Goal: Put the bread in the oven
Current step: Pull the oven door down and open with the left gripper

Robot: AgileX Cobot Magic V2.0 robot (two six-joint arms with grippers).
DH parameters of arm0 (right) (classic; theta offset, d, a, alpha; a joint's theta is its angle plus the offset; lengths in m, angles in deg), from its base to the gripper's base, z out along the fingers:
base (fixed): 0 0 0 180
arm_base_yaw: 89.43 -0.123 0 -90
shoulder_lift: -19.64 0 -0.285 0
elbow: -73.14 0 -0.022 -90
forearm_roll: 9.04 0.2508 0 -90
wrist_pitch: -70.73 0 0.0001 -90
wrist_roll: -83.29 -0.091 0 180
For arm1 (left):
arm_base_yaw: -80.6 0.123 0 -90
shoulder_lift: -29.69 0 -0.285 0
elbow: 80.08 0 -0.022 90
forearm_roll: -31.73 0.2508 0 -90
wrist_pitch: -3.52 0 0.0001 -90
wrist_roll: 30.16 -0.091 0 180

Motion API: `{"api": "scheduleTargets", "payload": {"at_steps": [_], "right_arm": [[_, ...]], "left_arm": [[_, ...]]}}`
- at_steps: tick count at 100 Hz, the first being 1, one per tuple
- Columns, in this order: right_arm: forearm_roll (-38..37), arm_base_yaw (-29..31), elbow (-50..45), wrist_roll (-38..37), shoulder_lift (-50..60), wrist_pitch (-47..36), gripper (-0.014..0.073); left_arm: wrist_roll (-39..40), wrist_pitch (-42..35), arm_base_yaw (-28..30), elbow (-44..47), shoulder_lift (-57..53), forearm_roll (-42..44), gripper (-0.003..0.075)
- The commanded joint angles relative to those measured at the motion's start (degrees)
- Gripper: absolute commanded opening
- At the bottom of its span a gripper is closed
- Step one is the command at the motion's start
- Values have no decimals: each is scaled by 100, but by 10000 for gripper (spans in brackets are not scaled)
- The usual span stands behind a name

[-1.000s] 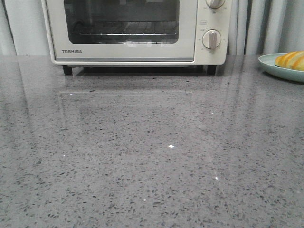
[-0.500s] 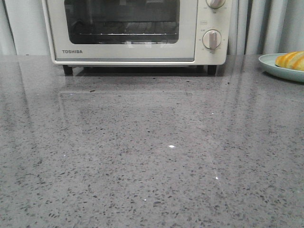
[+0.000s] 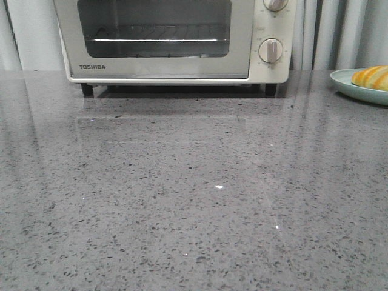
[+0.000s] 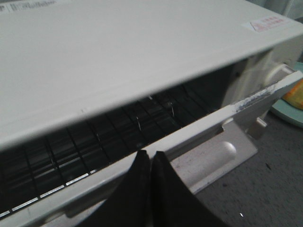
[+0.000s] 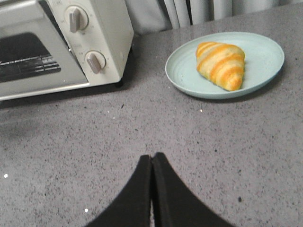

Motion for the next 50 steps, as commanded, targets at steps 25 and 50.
{"api": "scheduleTargets", "payload": {"at_steps": [25,50], "right_arm": [[12,-14,395,68,-174,-1080,-67],[12,-14,406,68,-302,-1191,-67]], "left_arm": [[163,171,-581,1828,-638,117,-22],[163,-522,-834,2620,-638,104,-22]]}}
